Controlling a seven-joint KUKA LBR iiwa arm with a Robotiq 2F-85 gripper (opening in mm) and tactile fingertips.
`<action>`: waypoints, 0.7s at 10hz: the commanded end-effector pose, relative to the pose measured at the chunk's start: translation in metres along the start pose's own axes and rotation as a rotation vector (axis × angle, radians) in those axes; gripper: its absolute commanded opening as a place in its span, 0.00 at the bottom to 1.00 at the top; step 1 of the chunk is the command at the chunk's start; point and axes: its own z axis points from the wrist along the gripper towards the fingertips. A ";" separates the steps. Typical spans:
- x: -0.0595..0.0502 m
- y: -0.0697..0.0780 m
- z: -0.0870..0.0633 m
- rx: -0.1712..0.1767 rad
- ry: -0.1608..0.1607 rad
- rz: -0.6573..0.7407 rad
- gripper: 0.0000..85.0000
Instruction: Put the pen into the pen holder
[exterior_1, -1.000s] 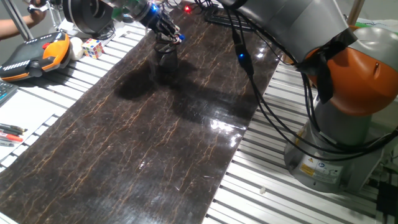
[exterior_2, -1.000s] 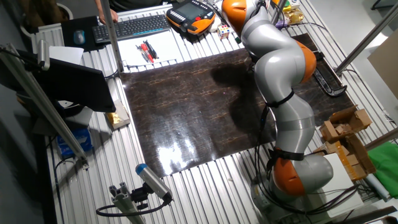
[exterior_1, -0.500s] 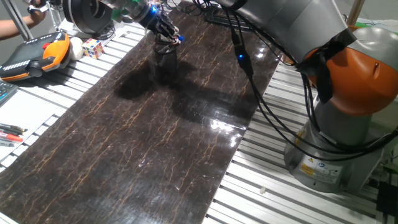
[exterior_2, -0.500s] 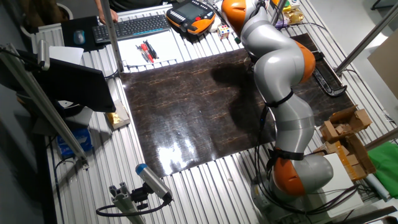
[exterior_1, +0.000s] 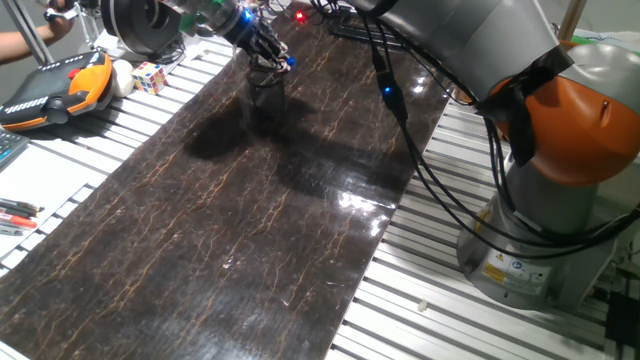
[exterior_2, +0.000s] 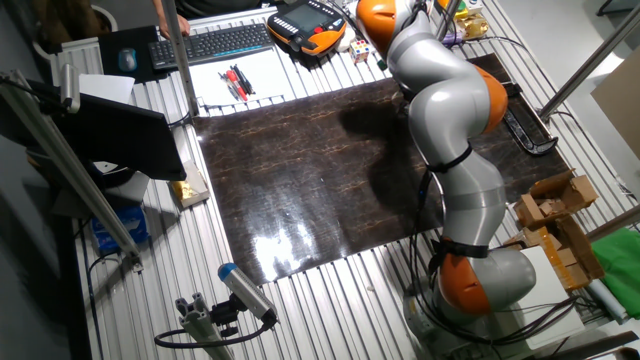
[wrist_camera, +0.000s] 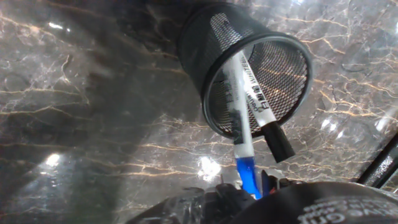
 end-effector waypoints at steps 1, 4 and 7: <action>0.000 -0.001 -0.001 -0.008 0.005 -0.002 0.30; 0.001 -0.001 -0.009 -0.011 0.005 -0.004 0.28; 0.015 0.007 -0.045 -0.031 -0.024 0.028 0.25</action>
